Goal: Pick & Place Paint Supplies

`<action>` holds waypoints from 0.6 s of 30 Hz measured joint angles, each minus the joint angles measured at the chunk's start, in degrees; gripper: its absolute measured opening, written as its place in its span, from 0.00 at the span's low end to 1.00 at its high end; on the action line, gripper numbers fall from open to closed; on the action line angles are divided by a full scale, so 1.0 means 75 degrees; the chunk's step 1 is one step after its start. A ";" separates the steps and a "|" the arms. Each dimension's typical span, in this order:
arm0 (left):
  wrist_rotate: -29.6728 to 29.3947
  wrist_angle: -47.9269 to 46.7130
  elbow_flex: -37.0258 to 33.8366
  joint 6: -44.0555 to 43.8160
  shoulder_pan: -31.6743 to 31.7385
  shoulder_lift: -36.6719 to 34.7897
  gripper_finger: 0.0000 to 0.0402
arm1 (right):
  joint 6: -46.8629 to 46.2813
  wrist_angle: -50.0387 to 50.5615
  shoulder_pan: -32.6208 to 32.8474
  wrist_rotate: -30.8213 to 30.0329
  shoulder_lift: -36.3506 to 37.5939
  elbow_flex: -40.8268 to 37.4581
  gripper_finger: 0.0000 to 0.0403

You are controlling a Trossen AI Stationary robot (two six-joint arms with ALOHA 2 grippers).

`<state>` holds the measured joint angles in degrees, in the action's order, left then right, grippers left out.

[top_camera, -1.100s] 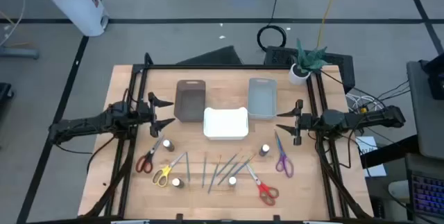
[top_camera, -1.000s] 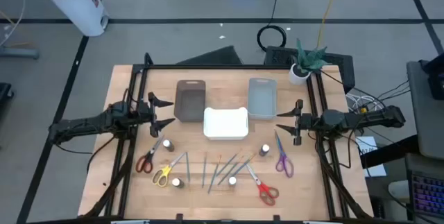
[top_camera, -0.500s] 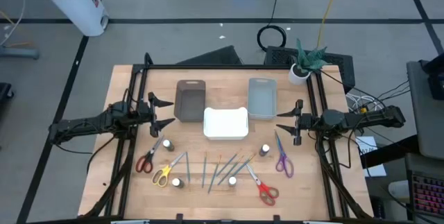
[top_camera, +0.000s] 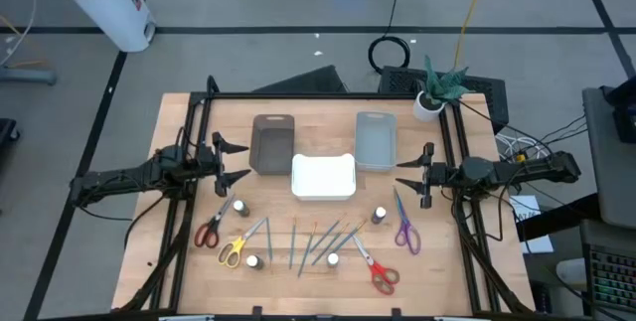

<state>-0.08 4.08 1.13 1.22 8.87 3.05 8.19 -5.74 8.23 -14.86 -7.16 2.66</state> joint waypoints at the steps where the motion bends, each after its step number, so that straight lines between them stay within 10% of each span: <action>1: 0.0000 -0.0001 0.0002 0.0001 -0.0001 0.0000 0.83 | -0.0001 0.0000 0.0000 -0.0002 0.0001 0.0000 0.44; 18: 0.0000 -0.0002 0.0000 -0.0001 0.0001 0.0000 0.83 | 0.0000 0.0000 0.0000 -0.0002 0.0002 -0.0001 0.43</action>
<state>-0.08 4.06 1.13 1.22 8.88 3.05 8.19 -5.74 8.23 -14.87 -7.14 2.66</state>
